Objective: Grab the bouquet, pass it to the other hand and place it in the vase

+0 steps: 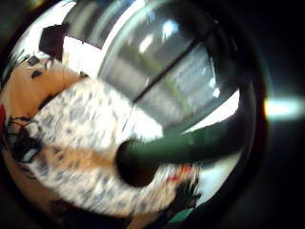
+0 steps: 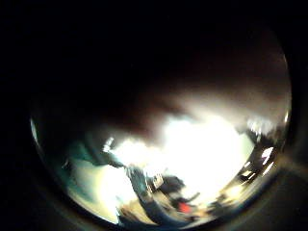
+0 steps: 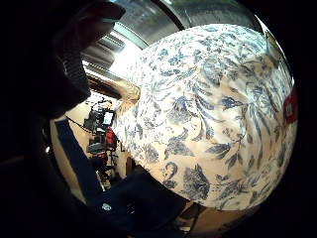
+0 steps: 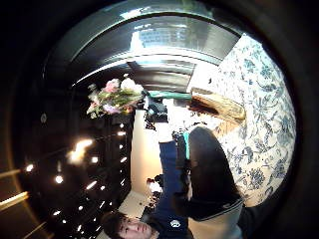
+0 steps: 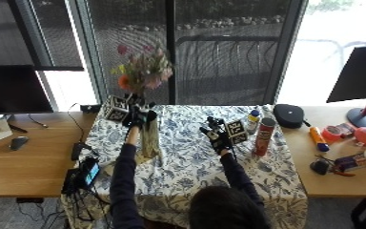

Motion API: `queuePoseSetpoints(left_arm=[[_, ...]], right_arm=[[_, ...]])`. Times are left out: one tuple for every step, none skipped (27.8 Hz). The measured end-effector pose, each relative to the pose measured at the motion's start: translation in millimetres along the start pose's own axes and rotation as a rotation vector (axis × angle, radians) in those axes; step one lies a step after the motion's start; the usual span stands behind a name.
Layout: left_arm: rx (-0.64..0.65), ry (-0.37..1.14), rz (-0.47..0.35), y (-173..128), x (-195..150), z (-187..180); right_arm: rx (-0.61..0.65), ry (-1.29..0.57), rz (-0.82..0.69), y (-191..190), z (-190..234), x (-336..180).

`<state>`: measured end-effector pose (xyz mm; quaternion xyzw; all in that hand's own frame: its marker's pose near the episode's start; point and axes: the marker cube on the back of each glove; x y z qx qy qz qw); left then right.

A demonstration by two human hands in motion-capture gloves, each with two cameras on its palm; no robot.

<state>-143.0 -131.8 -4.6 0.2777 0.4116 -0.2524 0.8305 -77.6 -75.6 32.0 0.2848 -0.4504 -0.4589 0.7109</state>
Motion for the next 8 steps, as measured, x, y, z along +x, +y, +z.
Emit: queuePoseSetpoints(left_arm=[[-0.111,-0.036,-0.012,15,-22,0],[-0.187,-0.070,-0.017,30,-42,-4],[-0.230,-0.100,-0.019,45,-58,-9],[-0.252,-0.122,-0.020,57,-70,-15],[-0.261,-0.135,-0.023,65,-78,-20],[-0.267,-0.140,-0.028,70,-84,-23],[-0.271,-0.139,-0.033,73,-88,-25],[-0.276,-0.137,-0.037,75,-89,-27]], right_arm=[[0.003,-0.018,0.075,4,0,1],[0.012,-0.037,0.221,11,0,4],[0.022,-0.054,0.399,19,-1,8],[0.030,-0.058,0.569,28,-2,13],[0.036,-0.044,0.705,37,-3,20],[0.037,-0.014,0.794,44,-5,26],[0.033,0.023,0.835,49,-7,33],[0.025,0.049,0.826,52,-9,39]])
